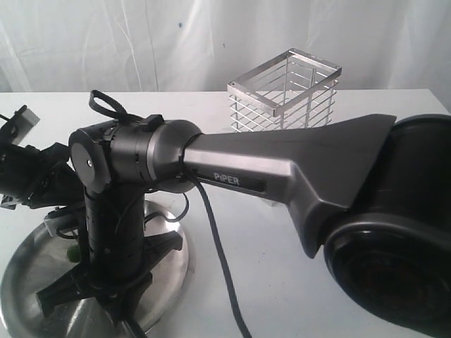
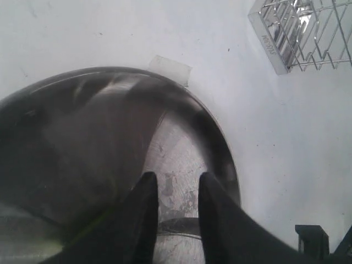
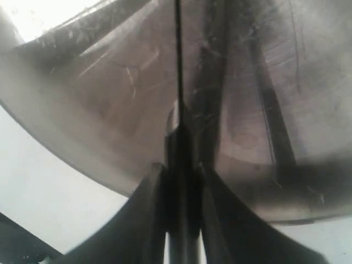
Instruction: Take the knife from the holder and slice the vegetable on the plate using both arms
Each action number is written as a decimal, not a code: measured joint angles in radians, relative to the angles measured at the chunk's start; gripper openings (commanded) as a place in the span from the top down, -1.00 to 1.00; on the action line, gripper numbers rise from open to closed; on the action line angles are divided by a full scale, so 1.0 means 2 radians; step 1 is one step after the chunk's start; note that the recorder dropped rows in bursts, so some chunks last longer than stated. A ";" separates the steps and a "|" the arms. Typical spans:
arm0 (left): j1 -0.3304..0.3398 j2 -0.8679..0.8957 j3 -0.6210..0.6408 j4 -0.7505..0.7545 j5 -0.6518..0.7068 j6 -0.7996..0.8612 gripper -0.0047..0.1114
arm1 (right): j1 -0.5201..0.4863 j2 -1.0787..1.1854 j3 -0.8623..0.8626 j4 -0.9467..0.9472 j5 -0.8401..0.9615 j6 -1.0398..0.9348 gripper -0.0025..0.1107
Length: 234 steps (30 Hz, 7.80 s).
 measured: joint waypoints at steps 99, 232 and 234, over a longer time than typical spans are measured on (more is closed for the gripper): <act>0.040 -0.022 0.078 0.053 -0.018 -0.033 0.92 | -0.014 0.024 -0.017 0.015 0.001 -0.050 0.96; 0.025 -0.010 -0.002 -0.230 0.113 0.203 0.92 | -0.007 -0.098 0.110 -0.116 -0.027 0.015 0.96; 0.025 -0.029 -0.002 -0.190 0.071 0.206 0.92 | -0.022 -0.092 0.119 -0.117 -0.030 0.006 0.96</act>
